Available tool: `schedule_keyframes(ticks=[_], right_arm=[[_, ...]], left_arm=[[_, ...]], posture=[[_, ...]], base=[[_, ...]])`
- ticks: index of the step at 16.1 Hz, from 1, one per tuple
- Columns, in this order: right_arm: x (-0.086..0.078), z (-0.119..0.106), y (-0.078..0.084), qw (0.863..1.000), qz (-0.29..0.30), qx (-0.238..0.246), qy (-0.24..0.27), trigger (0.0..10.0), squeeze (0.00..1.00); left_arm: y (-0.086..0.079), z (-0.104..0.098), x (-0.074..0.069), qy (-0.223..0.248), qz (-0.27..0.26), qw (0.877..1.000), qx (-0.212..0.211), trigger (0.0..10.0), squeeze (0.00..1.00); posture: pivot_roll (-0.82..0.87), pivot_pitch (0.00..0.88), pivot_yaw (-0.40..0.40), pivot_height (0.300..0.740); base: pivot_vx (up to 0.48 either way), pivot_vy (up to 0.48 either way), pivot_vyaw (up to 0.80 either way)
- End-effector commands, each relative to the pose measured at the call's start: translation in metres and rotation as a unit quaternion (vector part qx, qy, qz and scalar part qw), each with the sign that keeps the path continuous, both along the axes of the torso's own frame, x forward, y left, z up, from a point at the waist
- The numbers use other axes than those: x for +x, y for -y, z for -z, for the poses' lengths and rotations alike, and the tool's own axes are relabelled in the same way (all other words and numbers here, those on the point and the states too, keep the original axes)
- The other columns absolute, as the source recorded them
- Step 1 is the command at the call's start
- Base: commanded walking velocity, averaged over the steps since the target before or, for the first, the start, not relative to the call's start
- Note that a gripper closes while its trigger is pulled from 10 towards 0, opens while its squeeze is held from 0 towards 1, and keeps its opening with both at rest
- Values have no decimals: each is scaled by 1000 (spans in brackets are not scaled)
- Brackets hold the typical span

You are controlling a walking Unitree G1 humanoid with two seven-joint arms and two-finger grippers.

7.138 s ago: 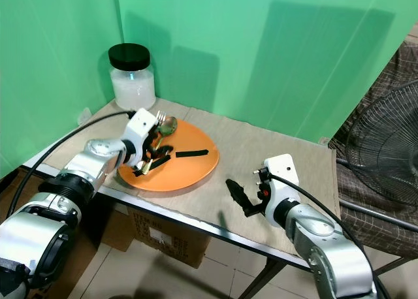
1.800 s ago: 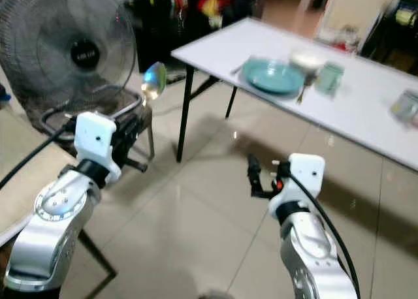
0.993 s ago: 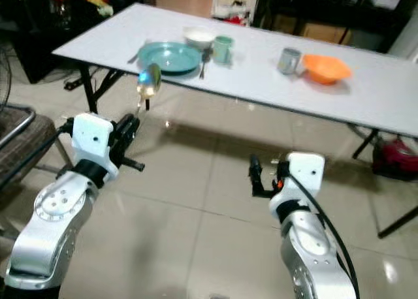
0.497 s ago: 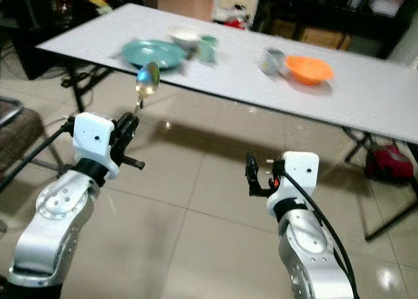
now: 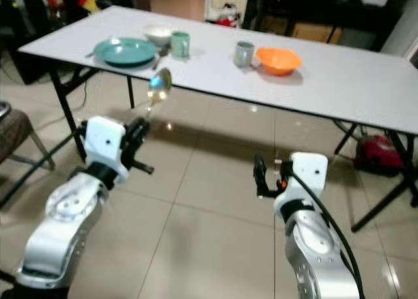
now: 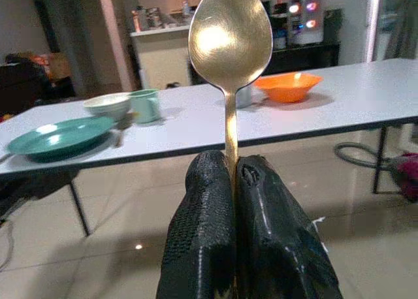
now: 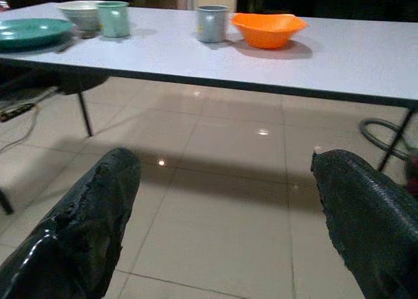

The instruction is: Setting the table

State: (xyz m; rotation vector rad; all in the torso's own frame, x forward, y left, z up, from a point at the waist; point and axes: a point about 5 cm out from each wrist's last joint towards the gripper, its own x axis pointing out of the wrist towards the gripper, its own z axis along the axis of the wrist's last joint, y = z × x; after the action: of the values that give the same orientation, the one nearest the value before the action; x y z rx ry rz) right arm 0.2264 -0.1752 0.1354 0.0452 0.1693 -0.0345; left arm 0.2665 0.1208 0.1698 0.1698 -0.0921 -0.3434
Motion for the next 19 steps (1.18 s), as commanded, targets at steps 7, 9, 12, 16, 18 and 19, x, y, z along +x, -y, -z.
schedule_keyframes(ticks=[7, 9, 12, 16, 18, 19], right_arm=[[3, -2, 1, 1000, 5, 10, 4, 10000, 0], [3, -2, 2, 1000, 7, 8, 4, 10000, 0], [2, -3, 3, 1000, 9, 5, 7, 10000, 0], [2, -4, 3, 1000, 7, 3, 10, 10000, 0], [1, -3, 3, 1000, 7, 2, 10, 10000, 0], [1, -3, 3, 1000, 6, 2, 9, 10000, 0]], left_arm=[[7, -5, 4, 6, 22, 1000, -13, 10000, 0], [8, -6, 5, 7, 23, 1000, -14, 10000, 0], [8, -7, 6, 9, 26, 999, -16, 10000, 0], [10, -7, 7, 10, 33, 999, -17, 10000, 0], [10, -6, 8, 10, 33, 999, -17, 10000, 0], [9, -6, 9, 9, 31, 999, -17, 10000, 0]], posture=[[18, 0, -59, 740], [17, 0, -58, 740], [12, 0, -56, 740], [5, 0, -51, 740], [3, 0, -51, 740], [3, 0, -52, 740]], base=[[298, 0, -317], [358, 0, -794], [368, 0, -260], [384, 0, 0], [409, 0, 0], [409, 0, 0]])
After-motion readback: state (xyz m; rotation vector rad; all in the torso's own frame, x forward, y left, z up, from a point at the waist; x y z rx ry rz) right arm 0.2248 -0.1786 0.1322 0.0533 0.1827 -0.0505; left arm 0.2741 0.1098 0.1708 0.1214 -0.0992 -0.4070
